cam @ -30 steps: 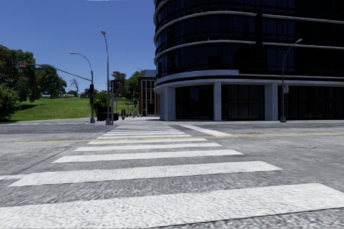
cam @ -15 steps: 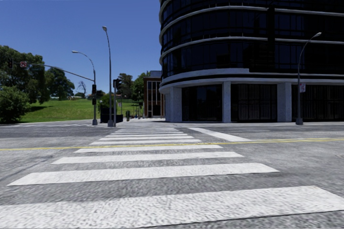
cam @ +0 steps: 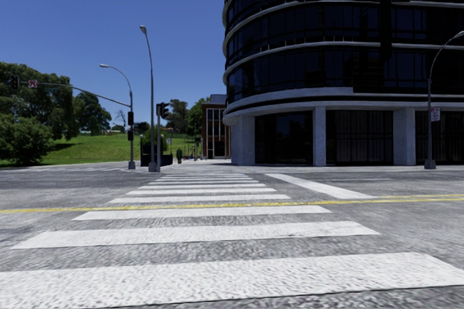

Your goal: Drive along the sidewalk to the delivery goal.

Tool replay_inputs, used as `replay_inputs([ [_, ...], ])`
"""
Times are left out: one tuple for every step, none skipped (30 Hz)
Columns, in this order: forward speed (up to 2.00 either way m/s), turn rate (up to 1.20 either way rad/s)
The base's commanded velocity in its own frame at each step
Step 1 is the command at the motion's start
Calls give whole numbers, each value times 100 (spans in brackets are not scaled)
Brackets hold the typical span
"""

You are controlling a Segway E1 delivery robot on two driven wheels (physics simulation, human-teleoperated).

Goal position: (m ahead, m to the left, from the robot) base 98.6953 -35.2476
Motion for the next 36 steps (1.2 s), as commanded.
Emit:
replay_inputs([
  [200,27],
  [200,26],
  [200,26],
  [200,26],
  [200,26],
  [200,20],
  [200,5],
  [200,5],
  [200,0],
  [200,0],
  [200,0],
  [200,0],
  [200,0],
  [200,0],
  [200,0],
  [200,0],
  [200,0],
  [200,0],
  [200,0],
  [200,0],
  [200,0],
  [200,0],
  [200,0],
  [200,0],
  [200,0],
  [200,0],
  [200,0],
  [200,0],
  [200,0],
  [200,0],
  [200,0],
  [200,0],
  [200,0],
  [200,0],
  [200,0],
  [200,0],
])
